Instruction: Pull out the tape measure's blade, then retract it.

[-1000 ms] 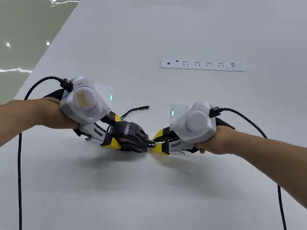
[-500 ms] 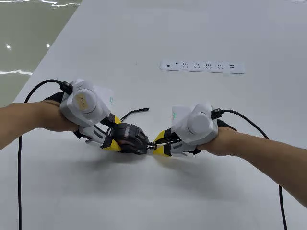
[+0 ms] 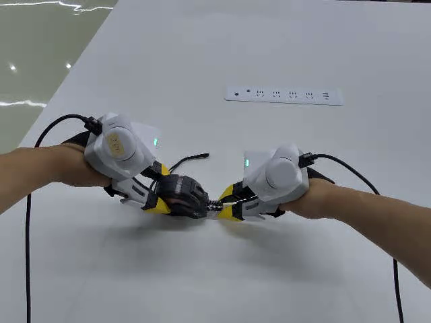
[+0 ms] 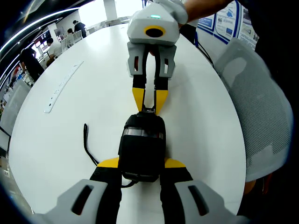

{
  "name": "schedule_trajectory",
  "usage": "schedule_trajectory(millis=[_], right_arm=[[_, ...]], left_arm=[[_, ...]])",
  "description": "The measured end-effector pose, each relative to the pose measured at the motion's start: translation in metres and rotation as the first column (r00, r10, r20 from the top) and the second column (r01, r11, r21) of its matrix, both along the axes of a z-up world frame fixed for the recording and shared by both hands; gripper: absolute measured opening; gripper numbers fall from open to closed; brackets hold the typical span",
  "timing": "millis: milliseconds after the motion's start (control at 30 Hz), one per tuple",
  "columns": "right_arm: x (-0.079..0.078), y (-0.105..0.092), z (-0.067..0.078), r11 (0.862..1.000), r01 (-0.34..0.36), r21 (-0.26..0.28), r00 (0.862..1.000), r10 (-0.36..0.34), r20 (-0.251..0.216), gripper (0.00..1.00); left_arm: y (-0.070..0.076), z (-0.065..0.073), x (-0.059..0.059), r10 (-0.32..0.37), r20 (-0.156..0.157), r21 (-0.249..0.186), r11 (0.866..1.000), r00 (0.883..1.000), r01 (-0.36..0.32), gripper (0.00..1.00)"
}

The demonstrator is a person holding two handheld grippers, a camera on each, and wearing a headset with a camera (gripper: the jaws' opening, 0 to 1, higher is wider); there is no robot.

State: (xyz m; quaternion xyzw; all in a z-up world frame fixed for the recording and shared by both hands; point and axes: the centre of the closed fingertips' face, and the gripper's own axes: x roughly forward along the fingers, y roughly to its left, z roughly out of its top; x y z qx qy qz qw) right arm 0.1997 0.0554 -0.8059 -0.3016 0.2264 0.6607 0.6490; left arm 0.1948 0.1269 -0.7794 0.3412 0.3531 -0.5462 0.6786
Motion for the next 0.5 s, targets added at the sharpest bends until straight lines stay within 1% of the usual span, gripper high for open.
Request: schedule_trajectory(millis=[500], right_arm=[[0.0009,-0.0037,0.0003,1.0,-0.013,-0.009,1.0,0.013,0.006,0.11]], left_arm=[[0.0014,-0.0019,0.0022,0.011,-0.003,-0.008,1.0,1.0,-0.011,0.26]])
